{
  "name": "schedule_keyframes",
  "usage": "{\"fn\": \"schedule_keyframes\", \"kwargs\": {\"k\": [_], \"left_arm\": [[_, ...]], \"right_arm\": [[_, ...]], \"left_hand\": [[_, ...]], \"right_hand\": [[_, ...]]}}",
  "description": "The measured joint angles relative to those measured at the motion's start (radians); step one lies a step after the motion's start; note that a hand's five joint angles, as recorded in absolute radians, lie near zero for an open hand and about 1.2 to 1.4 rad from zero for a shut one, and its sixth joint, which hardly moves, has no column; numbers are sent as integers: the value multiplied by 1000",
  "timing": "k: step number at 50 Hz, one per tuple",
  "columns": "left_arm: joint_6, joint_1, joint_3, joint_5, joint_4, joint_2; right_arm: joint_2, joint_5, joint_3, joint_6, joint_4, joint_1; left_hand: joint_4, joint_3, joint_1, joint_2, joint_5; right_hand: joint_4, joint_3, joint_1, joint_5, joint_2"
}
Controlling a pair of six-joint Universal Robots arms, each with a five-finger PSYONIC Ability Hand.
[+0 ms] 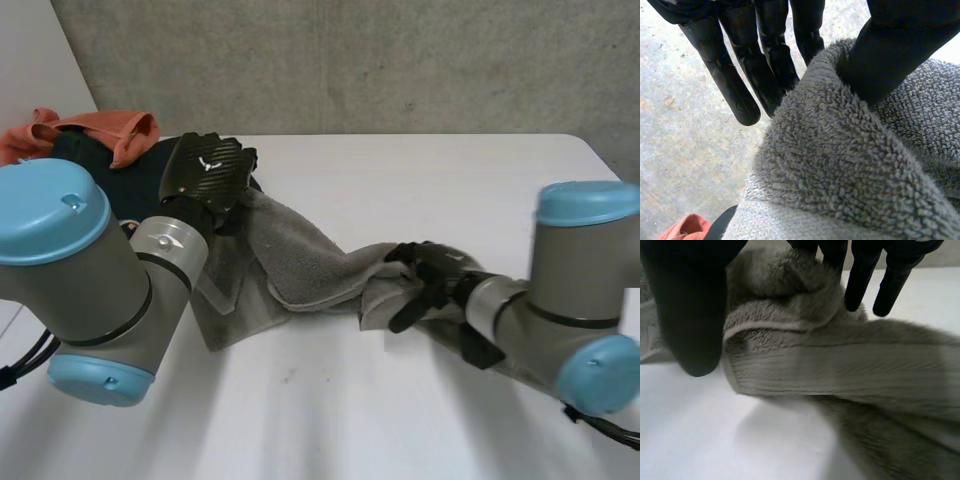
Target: Fold the laundry.
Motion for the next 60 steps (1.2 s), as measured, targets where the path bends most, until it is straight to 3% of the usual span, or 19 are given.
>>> {"fn": "schedule_keyframes", "kwargs": {"k": [4, 6, 9, 13, 19, 23, 29, 34, 41, 47, 50, 54, 60], "left_arm": [[-12, 3, -11, 0, 0, 25], [-15, 5, -14, 0, -1, 36], [-21, 12, -20, -1, -4, 64], [-32, 30, -23, -5, -27, 115], [-52, 62, -30, -5, -112, 204], [-65, 72, -45, -2, -187, 226], [-101, 78, -70, 6, -272, 198], [-134, 79, -56, 11, -282, 120], [-159, 75, 140, 17, -191, -50], [-168, 77, 354, 13, -43, -101], [-182, 76, 446, 8, 60, -79], [-212, 76, 452, 8, 120, -1], [-242, 77, 316, 14, 95, 105]], "right_arm": [[99, 26, -81, 8, -21, 37], [123, 50, -104, -2, -26, 43], [138, 111, -129, -38, -33, 42], [19, 151, -122, -180, -19, 12], [-267, 106, -130, -579, 100, -104], [-352, 68, -177, -770, 237, -159], [-347, 34, -226, -923, 432, -191], [-283, 29, -227, -1013, 487, -195], [-160, 53, -289, -1042, 278, -193], [-141, 103, -354, -1009, -64, -189], [-177, 109, -358, -978, -314, -187], [-253, 38, -318, -954, -455, -187], [-354, -148, -246, -936, -371, -199]], "left_hand": [[0, 0, 0, 0, 0], [0, 0, 0, 0, 0], [0, 0, 0, 0, 0], [0, 0, 0, 0, 0], [0, 0, 0, 0, 0], [0, 0, 0, 0, 0], [0, 0, 0, 0, 0], [0, 0, 0, 0, 0], [0, 2, 0, 1, 0], [0, 3, 0, 2, 0], [0, 3, 0, 2, 0], [0, 3, 0, 2, 0], [0, 3, 0, 2, 15]], "right_hand": [[586, 580, 592, 592, 613], [733, 719, 685, 717, 740], [793, 768, 685, 730, 760], [804, 778, 685, 730, 760], [808, 781, 685, 750, 760], [808, 792, 685, 755, 760], [808, 794, 685, 755, 760], [808, 794, 685, 755, 760], [808, 794, 685, 755, 760], [808, 794, 685, 755, 760], [809, 794, 685, 774, 768], [809, 794, 695, 783, 768], [809, 794, 696, 784, 775]]}}
